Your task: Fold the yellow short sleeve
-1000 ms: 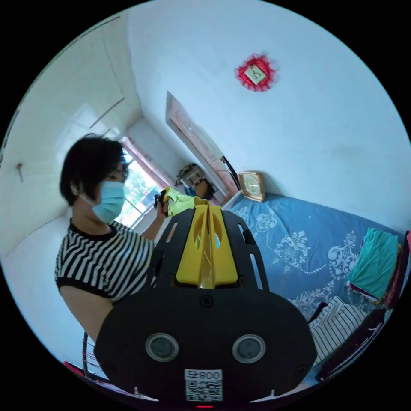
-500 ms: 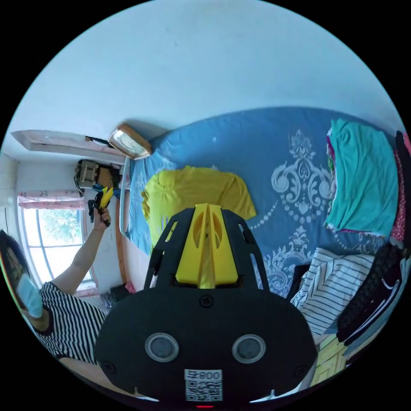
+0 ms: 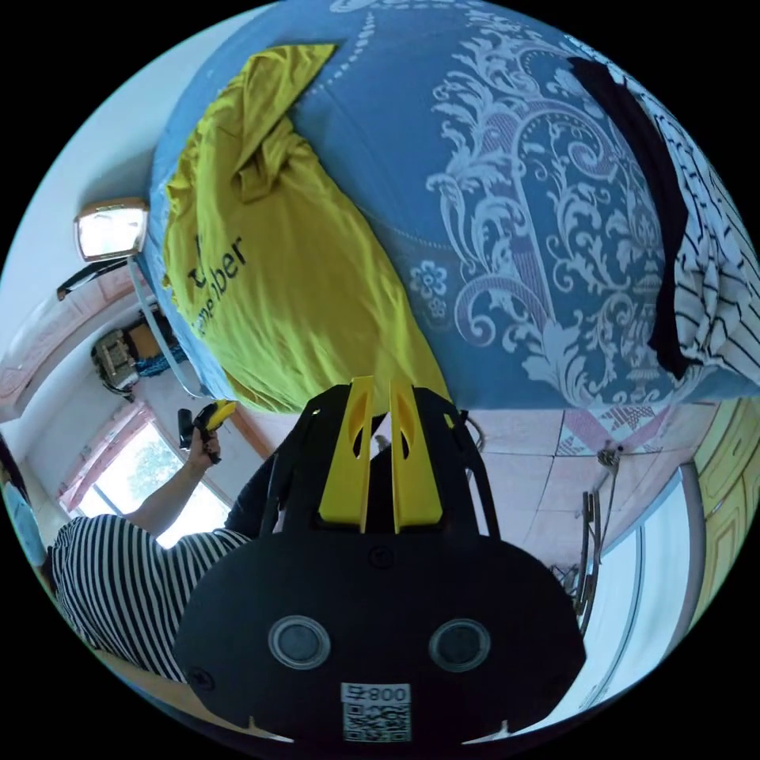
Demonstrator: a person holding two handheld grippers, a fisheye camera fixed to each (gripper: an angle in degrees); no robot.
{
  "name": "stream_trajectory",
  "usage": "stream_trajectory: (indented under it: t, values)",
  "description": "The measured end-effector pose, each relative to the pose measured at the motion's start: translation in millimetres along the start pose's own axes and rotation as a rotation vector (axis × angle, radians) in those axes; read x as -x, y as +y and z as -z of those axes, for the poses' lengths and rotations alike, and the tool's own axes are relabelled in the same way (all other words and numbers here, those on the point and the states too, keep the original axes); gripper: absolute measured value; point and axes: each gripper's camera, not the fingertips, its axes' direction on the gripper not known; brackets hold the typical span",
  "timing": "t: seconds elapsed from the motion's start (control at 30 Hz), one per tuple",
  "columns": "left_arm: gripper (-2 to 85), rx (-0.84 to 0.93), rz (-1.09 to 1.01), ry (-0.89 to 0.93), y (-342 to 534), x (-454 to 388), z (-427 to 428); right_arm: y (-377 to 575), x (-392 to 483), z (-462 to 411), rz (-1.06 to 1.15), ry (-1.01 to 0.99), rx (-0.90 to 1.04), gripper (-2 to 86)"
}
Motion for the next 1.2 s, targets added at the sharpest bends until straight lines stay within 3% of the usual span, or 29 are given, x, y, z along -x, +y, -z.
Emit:
stream_trajectory:
  t: [0.27, 0.73, 1.2]
  values:
    - [11.0, 0.191, -0.167, -0.114, -69.6, 8.7, -32.6, 6.9, -18.8, -72.8, -0.039, 0.082, 0.052, 4.8]
    - [9.2, 0.196, -0.138, -0.109, -109.6, 74.3, -36.0, 26.7, -75.4, -183.1, -0.116, -0.007, 0.057, 4.9]
    - [8.7, 0.227, -0.089, -0.133, -130.0, 130.6, -36.6, 46.8, -94.9, -235.1, -0.111, -0.085, 0.014, 4.9]
